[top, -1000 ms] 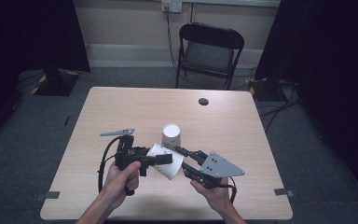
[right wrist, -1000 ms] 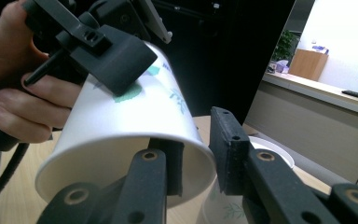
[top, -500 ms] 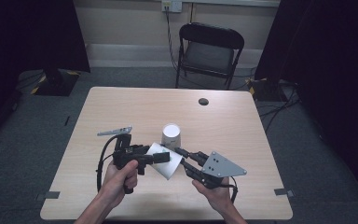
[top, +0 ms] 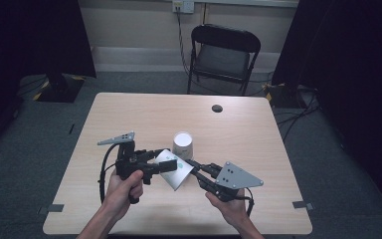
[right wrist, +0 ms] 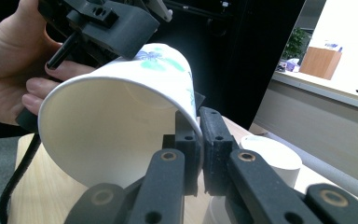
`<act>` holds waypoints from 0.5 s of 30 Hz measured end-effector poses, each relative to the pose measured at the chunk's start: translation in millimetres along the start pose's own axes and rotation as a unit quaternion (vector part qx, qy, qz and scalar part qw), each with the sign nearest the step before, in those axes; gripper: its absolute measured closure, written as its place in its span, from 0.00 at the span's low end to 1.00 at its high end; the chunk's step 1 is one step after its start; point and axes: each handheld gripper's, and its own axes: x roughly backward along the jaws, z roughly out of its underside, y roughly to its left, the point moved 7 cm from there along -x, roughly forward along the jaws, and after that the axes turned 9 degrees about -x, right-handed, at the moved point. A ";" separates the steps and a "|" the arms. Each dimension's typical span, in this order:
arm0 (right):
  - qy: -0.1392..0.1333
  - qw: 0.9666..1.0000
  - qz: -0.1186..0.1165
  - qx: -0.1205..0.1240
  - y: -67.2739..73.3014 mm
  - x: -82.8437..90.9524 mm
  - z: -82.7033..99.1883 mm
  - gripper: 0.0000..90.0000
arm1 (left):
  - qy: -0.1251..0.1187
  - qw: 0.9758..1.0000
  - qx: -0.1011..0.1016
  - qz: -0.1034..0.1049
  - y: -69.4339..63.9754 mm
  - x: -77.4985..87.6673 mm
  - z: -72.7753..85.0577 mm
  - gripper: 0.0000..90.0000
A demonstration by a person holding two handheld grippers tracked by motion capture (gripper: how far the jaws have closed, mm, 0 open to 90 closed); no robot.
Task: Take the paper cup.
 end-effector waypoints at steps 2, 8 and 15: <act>0.000 1.000 -0.002 -0.002 0.2 -0.1 0.0 0.97 | -0.004 1.000 -0.003 -0.005 0.8 1.6 -1.6 0.19; 0.002 1.000 -0.006 -0.008 0.1 1.2 -0.3 0.98 | -0.014 1.000 -0.009 -0.013 3.1 6.0 -4.5 0.20; 0.016 0.999 -0.016 -0.028 -1.6 4.1 0.8 0.98 | -0.012 0.999 -0.027 -0.045 10.9 10.4 -6.2 0.20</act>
